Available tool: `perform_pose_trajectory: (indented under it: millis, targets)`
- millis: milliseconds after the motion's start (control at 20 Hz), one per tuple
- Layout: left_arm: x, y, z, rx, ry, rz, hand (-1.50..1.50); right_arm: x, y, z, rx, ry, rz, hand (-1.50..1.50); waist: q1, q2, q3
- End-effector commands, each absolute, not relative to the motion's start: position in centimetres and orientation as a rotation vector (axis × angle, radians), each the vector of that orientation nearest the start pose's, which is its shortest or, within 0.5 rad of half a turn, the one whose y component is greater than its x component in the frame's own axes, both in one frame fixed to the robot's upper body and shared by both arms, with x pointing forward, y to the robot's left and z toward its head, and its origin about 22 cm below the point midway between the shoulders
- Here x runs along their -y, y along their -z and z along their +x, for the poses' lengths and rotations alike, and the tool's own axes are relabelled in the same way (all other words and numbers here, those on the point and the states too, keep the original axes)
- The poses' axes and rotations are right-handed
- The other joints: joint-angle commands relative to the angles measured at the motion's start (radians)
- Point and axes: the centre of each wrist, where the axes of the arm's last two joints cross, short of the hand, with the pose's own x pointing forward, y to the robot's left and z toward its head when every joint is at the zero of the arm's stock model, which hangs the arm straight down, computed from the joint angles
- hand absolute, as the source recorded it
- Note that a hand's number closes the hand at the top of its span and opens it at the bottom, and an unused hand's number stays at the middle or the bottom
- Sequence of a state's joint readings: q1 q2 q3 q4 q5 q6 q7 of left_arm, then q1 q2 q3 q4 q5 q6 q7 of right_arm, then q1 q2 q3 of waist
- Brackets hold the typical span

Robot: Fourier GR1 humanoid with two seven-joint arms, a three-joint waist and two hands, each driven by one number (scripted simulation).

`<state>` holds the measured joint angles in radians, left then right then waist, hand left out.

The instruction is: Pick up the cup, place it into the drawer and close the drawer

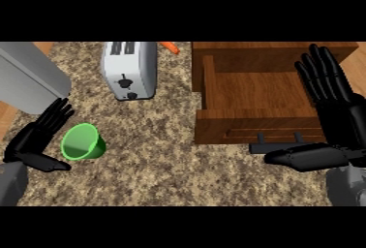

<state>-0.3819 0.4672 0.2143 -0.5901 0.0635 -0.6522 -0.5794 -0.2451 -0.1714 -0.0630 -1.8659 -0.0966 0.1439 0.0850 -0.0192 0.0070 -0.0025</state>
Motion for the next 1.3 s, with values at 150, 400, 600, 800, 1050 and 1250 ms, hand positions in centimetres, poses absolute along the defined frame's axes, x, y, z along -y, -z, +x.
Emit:
perform_pose_trajectory:
  millis: [150, 400, 600, 800, 1050, 1250]
  targets:
    - [-40.9, 8.0, 27.8, 1.604, 0.226, -0.298, -1.5, 25.2, -15.1, 27.2, 2.005, -0.273, 0.097, -1.5, -0.01, 0.004, -0.002]
    - [-41.5, 8.5, 27.2, 1.614, 0.213, -0.29, -1.5, 24.6, -13.8, 26.7, 2.006, -0.278, 0.091, -1.5, -0.016, 0.006, -0.003]
    - [-41.1, 10.3, 25.3, 1.634, 0.206, -0.277, -1.5, 26.1, -14.7, 26.9, 2.027, -0.284, 0.09, -1.5, -0.018, 0.008, -0.004]
    - [-38.2, 11.2, 26.5, 1.638, 0.222, -0.313, -1.5, 24.6, -14.9, 27.6, 2.013, -0.278, 0.079, -1.5, -0.019, 0.011, -0.005]
    - [-38.4, 10.9, 27.0, 1.65, 0.198, -0.308, -1.5, 25.6, -14.8, 27.2, 1.998, -0.284, 0.098, -1.5, -0.03, 0.012, -0.005]
    - [-38.5, 10.1, 27.9, 1.668, 0.233, -0.323, -1.5, 25.1, -15.4, 27.6, 2.013, -0.295, 0.105, -1.5, -0.027, 0.012, -0.005]
